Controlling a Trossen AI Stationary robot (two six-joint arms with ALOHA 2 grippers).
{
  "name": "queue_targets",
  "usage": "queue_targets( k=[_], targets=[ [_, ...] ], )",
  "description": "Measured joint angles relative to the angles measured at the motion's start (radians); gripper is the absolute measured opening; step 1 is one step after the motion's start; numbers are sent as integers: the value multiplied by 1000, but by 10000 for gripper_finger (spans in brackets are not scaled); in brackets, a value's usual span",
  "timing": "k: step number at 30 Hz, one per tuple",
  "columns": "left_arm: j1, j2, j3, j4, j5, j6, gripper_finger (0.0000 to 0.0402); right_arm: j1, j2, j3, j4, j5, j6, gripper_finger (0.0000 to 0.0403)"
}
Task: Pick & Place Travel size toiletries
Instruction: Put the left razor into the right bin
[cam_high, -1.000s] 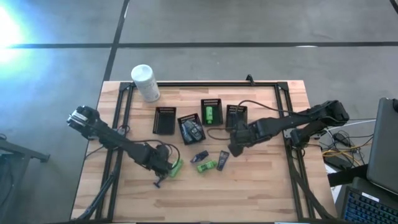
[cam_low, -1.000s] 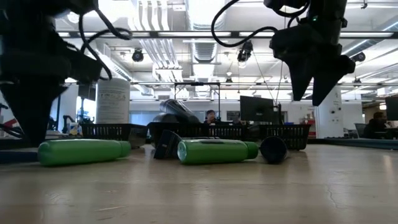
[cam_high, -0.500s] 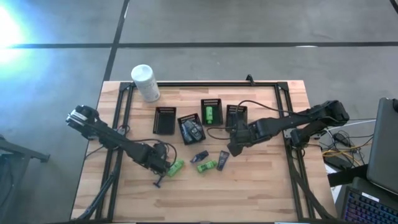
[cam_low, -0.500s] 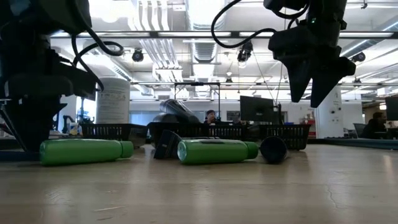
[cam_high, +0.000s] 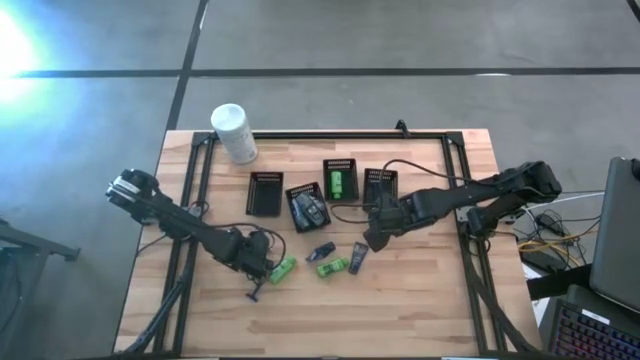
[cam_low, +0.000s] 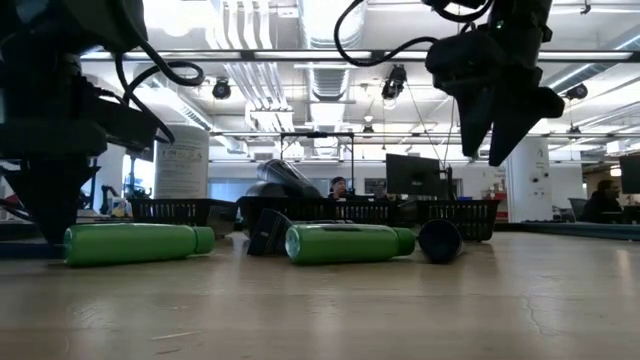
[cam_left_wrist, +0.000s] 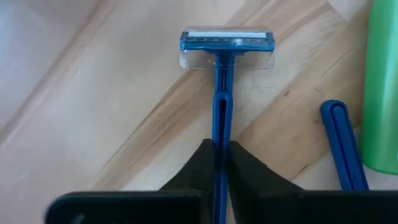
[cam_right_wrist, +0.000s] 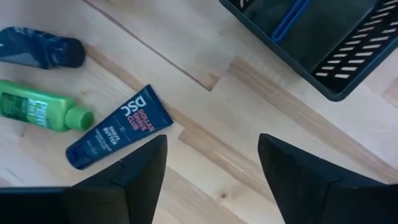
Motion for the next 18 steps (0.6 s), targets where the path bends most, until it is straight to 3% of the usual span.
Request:
queue_targets(
  k=[9, 18],
  targets=[
    [3, -131, 6, 28, -46, -58, 17, -4, -29, 7, 81, -18, -14, 230],
    [33, -425, 6, 301, -302, 114, 17, -68, -18, 5, 650, -153, -240, 243]
  ],
)
